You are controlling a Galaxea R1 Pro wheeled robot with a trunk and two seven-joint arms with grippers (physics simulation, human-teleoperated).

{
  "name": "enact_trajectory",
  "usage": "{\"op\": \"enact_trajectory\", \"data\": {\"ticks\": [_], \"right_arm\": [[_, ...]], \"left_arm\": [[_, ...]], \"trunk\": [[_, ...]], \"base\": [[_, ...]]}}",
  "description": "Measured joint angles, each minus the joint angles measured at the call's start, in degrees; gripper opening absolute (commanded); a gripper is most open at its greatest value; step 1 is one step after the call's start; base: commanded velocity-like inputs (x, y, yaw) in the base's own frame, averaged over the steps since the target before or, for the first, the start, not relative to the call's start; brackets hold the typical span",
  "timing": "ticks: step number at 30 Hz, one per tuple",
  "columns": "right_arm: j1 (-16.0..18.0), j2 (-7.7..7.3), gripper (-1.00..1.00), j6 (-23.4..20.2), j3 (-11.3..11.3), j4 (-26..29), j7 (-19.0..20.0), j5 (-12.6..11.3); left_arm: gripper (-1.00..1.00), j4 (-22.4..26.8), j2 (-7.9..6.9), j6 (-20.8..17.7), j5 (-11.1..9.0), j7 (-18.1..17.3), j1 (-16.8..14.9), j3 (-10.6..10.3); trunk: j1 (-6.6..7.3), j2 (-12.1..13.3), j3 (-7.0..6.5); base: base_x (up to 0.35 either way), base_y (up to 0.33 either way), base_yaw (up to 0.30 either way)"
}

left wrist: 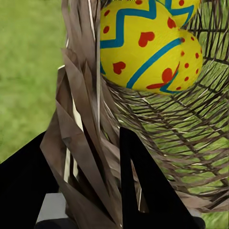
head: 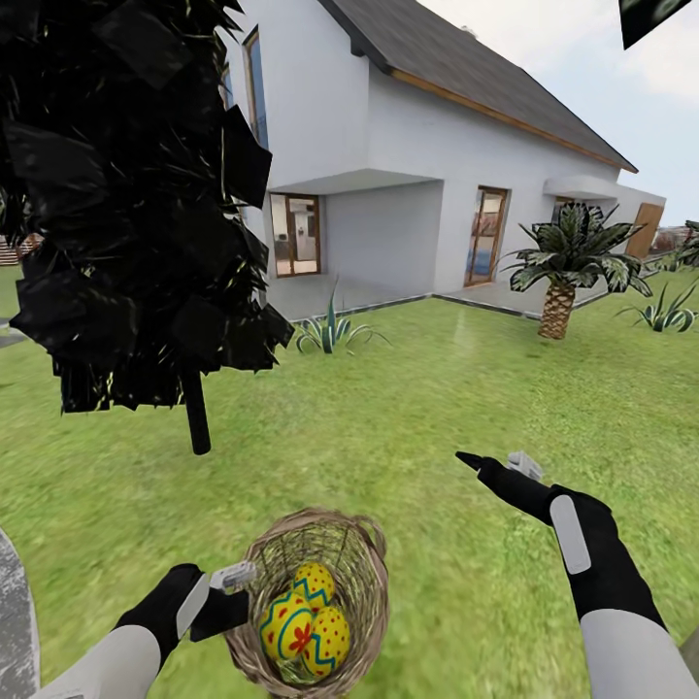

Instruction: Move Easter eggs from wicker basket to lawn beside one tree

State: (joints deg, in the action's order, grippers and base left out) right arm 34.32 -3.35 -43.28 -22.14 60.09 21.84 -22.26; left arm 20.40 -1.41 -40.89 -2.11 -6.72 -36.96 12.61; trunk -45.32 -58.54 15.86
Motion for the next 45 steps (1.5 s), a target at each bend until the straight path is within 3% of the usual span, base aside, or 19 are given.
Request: {"op": "enact_trajectory", "data": {"ticks": [3, 39, 42, 45], "right_arm": [[0.0, 0.03, 1.00, 0.1, 0.0, 0.0, 0.0, 0.0], [0.0, 0.12, 1.00, 0.4, 0.0, -0.3, 0.0, -0.2], [0.0, 0.06, 1.00, 0.1, 0.2, -0.3, 0.0, -4.2], [0.0, 0.00, 1.00, -0.1, 0.3, -0.3, -0.1, -5.4]], "left_arm": [[-1.00, 0.0, -0.02, 0.0, 0.8, 0.0, 0.0, -0.1], [-1.00, 0.0, 0.07, 0.0, 0.6, -0.1, 0.0, -0.1], [-1.00, 0.0, 0.09, 0.0, 0.6, -0.1, 0.0, -0.1], [-1.00, 0.0, 0.13, 0.0, 0.6, 0.0, 0.0, -0.1]], "trunk": [[-0.66, -1.2, 0.54], [-8.57, -15.7, 7.01], [-9.23, -16.9, 7.66], [-9.89, -18.1, 8.47]], "base": [[0.000, 0.000, 0.000], [0.000, 0.000, 0.000], [0.000, 0.000, 0.000], [0.000, 0.000, 0.000]]}}
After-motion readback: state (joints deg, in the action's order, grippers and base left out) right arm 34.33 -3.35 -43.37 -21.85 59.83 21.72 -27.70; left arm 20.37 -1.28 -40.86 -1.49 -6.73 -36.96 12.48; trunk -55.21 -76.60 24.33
